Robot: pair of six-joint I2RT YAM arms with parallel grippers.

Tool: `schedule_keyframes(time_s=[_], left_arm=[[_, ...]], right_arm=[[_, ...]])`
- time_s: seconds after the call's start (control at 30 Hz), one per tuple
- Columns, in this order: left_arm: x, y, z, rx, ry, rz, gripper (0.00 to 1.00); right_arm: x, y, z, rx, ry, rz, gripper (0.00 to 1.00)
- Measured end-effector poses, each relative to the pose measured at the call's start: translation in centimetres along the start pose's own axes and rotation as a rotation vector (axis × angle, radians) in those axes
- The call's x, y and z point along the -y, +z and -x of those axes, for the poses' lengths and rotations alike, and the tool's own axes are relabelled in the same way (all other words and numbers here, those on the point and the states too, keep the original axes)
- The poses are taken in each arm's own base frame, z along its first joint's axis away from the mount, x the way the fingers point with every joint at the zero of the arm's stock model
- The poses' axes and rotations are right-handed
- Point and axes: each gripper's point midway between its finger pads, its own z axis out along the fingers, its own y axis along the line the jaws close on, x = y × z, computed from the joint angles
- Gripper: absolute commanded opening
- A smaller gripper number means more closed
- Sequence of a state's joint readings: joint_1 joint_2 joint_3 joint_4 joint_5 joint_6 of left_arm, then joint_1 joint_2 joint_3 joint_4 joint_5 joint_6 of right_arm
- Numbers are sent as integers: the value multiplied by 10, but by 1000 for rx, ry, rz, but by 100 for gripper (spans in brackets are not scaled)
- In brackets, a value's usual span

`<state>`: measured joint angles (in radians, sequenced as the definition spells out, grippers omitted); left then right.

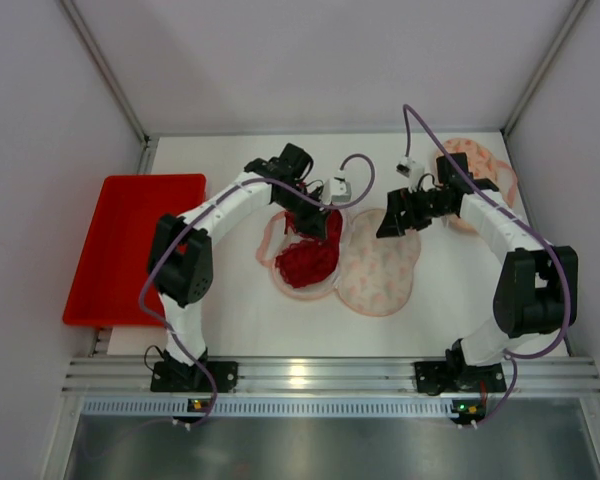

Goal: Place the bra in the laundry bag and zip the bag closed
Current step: Adjust the bra in the laundry bag.

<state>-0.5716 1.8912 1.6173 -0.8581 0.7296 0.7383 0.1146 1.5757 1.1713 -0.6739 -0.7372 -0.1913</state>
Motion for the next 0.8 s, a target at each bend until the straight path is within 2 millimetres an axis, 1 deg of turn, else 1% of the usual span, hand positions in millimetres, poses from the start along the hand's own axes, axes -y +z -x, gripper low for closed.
schedule_keyframes(time_s=[0.1,0.2,0.27,0.3,0.33,0.4,0.43,0.57,0.63,0.7,0.73,0.8], left_arm=[[-24,10,-8,0,-47,-4,0],[-37,15,-17,-7,-70,5,0],[-41,16,-20,-15,-77,14,6],[-44,17,-21,-18,-77,26,11],[-47,17,-21,-17,-78,39,23],[-53,17,-19,-15,-73,66,30],[-56,18,-18,-13,-77,79,37],[-61,17,-19,-20,-111,116,39],[-62,12,-18,-18,-139,141,40],[-63,1,-10,7,-173,170,39],[-64,-7,-6,24,-190,187,40],[-72,-31,6,83,-237,246,40]], right_arm=[[0,1,-2,-4,-1,3,90],[-1,2,-8,-17,8,10,90],[-1,2,-10,-22,13,14,89],[-2,3,-11,-24,15,18,88],[-2,3,-13,-27,20,22,87],[-3,4,-16,-32,30,28,85],[-4,5,-19,-36,38,31,83],[-7,12,-33,-66,68,43,79],[-10,16,-41,-87,78,48,77],[-14,21,-47,-109,82,55,75],[-16,23,-49,-117,80,59,75],[-20,31,-53,-138,71,66,73]])
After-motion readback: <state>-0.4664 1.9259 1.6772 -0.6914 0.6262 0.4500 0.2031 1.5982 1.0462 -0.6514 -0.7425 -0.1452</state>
